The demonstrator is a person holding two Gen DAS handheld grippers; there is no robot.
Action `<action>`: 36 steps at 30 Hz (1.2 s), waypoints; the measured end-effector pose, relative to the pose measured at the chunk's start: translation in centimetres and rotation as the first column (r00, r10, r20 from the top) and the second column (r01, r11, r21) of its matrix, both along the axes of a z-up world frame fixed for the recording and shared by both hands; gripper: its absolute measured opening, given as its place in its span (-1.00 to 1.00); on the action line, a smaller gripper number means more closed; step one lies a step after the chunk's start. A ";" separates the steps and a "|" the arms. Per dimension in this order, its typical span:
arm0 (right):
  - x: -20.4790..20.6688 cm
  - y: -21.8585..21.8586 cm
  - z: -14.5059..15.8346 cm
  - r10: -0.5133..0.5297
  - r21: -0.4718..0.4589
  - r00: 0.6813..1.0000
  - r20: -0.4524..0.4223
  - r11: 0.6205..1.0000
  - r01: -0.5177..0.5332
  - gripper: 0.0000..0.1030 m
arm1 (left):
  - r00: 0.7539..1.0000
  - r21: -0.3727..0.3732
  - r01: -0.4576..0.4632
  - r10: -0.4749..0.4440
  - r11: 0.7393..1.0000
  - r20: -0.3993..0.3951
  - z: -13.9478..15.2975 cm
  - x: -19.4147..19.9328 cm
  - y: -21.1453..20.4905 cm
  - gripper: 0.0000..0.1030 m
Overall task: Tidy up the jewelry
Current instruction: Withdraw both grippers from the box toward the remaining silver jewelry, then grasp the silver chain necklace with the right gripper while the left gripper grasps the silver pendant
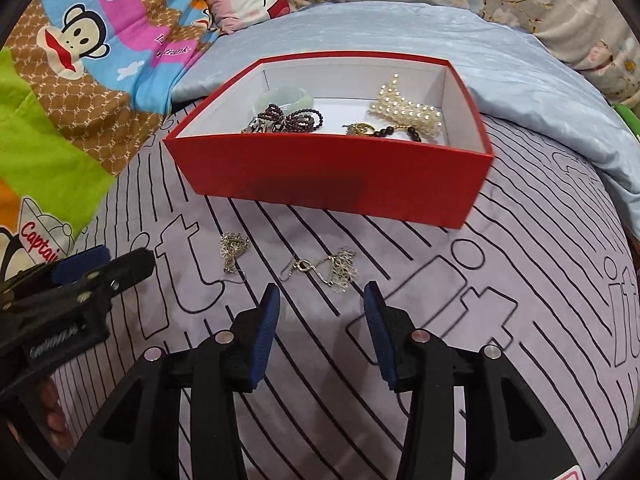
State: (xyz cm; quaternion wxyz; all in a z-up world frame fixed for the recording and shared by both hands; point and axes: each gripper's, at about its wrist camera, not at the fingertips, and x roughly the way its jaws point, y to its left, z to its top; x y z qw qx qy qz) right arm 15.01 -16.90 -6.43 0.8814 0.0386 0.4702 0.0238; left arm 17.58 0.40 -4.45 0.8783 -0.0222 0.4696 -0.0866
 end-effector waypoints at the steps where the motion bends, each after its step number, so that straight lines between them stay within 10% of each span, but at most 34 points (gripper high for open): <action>1: 0.3 0.2 -0.1 0.003 -0.004 1.000 0.000 1.000 -0.003 -0.16 | 1.000 0.000 0.000 0.000 1.000 -0.003 -0.1 0.0 0.1 0.23; 15: 1.8 0.7 -1.3 -0.006 -0.026 1.000 -0.018 1.000 0.006 -0.23 | 1.000 0.002 0.001 -0.001 1.000 -0.019 -0.4 -0.2 0.8 0.24; 25: 1.6 -0.6 -1.3 -0.031 -0.011 0.999 -0.027 0.999 0.031 -0.94 | 1.000 -0.010 0.022 -0.022 1.000 -0.019 -0.3 -0.4 0.1 0.28; 36: 0.6 -2.4 -1.1 -0.069 0.014 0.997 -0.024 0.997 0.069 -0.94 | 0.999 -0.031 0.051 -0.052 0.998 -0.013 -0.1 -0.3 -1.3 0.28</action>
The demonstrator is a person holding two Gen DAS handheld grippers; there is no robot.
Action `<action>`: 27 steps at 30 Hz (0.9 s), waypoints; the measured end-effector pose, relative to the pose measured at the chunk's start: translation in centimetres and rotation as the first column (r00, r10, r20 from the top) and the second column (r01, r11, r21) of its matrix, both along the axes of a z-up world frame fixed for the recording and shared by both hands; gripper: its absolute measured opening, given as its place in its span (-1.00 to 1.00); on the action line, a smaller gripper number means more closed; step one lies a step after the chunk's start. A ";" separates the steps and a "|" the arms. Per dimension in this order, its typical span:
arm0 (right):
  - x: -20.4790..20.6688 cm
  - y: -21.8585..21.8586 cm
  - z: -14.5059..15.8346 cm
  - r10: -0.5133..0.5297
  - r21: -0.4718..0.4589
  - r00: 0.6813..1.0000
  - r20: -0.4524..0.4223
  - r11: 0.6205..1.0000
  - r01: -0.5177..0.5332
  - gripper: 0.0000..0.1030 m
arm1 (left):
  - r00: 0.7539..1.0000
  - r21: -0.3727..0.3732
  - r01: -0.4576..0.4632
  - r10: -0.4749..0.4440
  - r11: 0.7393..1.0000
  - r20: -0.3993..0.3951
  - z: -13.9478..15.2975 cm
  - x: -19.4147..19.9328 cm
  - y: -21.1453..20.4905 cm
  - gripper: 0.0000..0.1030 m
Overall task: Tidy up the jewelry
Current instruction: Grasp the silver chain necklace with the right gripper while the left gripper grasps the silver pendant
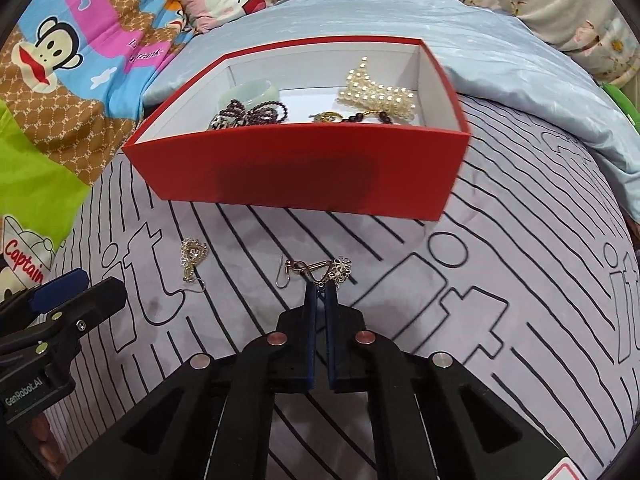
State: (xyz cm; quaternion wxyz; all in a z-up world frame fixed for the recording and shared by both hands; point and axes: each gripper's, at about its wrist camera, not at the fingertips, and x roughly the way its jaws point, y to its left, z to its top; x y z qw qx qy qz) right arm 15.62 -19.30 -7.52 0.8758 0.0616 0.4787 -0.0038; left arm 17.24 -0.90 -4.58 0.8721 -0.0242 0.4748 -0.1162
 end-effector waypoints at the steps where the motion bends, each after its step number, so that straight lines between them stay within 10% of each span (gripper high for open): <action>1: -0.2 -0.3 0.2 -0.005 0.004 1.000 0.002 1.000 0.005 -0.94 | 1.000 0.000 0.002 -0.002 1.000 0.001 0.0 0.0 -0.1 0.28; 13: -2.6 -2.7 1.4 -0.057 0.031 0.998 0.016 0.998 0.056 -0.94 | 0.998 -0.014 0.068 -0.068 0.998 -0.001 -1.1 1.2 -4.2 0.22; 27: -3.0 -3.1 1.6 -0.056 0.044 0.998 0.022 0.997 0.055 -0.94 | 0.998 0.013 0.060 -0.060 0.998 0.007 -2.6 2.3 -4.8 -0.49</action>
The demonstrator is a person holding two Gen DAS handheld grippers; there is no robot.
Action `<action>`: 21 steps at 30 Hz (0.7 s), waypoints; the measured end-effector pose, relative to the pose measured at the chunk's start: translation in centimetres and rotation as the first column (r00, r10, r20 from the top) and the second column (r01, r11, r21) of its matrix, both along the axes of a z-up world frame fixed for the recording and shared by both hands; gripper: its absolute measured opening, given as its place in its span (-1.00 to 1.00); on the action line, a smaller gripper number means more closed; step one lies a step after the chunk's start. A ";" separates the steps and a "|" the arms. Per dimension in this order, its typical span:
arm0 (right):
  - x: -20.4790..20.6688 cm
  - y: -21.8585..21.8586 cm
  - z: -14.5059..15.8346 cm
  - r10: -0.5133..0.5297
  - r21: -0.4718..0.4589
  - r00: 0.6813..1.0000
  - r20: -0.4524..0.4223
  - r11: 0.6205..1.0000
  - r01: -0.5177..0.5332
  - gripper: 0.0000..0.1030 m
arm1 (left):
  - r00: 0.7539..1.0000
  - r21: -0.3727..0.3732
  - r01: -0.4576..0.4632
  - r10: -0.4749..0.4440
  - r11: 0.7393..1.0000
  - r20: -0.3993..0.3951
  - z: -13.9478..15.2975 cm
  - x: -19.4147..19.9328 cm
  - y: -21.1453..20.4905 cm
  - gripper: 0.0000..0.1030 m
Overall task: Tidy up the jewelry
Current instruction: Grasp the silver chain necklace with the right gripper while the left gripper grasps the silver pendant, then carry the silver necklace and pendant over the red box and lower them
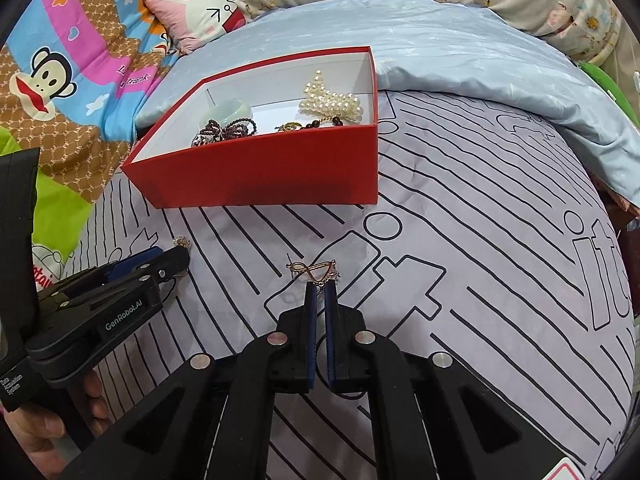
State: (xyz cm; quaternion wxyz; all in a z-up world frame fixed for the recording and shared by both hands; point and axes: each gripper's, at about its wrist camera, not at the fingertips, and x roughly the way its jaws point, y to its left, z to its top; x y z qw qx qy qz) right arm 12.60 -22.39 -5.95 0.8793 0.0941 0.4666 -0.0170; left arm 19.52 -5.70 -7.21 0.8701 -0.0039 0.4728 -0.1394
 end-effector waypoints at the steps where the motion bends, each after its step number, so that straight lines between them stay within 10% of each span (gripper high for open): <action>1: 0.0 0.0 0.0 0.000 -0.001 1.000 0.001 1.000 0.000 -0.94 | 1.000 -0.003 0.005 -0.005 1.000 0.001 0.0 0.0 0.0 -0.59; 21: -0.6 1.1 1.9 0.028 0.004 0.999 0.040 1.000 -0.028 -0.94 | 1.000 -0.103 0.026 -0.026 0.994 0.004 2.4 -1.3 1.6 -0.87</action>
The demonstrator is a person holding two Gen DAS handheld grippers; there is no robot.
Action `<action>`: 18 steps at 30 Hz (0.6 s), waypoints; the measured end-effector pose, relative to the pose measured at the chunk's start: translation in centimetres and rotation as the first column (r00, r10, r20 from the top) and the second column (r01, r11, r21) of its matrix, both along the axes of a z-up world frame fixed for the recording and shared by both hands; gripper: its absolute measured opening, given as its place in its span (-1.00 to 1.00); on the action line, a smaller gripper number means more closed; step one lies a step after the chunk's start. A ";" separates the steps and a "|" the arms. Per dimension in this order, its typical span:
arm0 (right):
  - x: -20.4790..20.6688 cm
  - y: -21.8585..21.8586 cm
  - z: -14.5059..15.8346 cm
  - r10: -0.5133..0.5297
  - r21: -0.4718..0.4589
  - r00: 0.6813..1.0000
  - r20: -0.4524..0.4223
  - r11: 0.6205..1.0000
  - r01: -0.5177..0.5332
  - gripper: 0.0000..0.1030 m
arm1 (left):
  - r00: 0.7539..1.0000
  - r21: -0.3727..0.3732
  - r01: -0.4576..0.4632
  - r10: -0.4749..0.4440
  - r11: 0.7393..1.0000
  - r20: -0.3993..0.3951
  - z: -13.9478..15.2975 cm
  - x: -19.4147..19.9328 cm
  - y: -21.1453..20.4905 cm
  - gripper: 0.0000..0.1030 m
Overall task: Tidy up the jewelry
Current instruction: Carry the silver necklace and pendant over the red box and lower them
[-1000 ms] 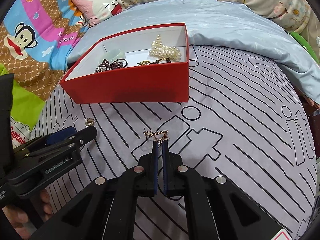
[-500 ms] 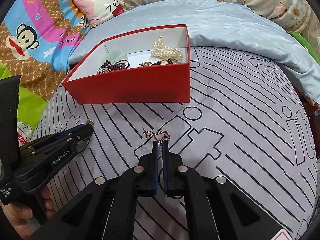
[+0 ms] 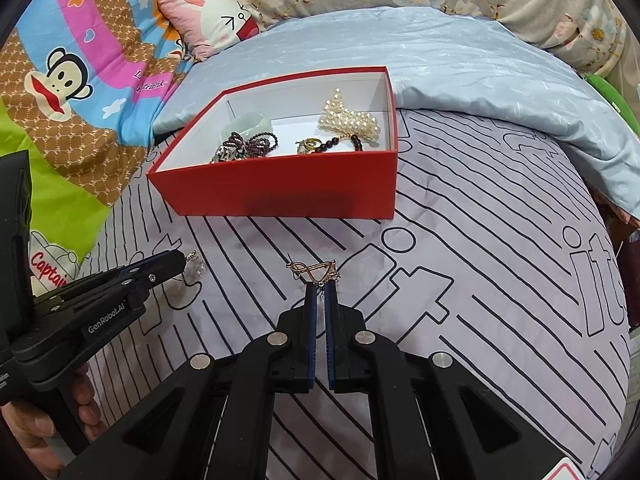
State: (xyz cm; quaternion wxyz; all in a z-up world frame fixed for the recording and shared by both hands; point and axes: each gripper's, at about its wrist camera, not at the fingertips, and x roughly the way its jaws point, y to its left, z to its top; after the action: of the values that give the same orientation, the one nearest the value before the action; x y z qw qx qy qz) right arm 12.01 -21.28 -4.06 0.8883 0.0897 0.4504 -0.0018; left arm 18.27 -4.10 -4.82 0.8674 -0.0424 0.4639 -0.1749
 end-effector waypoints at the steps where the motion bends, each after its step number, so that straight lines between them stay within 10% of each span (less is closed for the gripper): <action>1: 0.0 0.1 0.2 0.001 0.000 1.000 0.005 1.000 -0.001 -0.94 | 1.000 -0.003 0.002 -0.002 1.000 0.006 0.3 -0.1 0.0 -0.87; 18: 0.2 0.2 6.6 0.032 -0.005 0.990 0.134 0.999 -0.031 -0.94 | 0.992 -0.078 0.023 -0.013 0.997 0.126 8.5 -0.5 0.5 -0.87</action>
State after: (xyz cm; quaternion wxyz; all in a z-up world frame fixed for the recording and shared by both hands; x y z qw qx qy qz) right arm 12.16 -21.07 2.55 0.9166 0.0813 0.3911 0.0177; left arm 17.78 -3.56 3.70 0.8909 -0.0616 0.4013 -0.2034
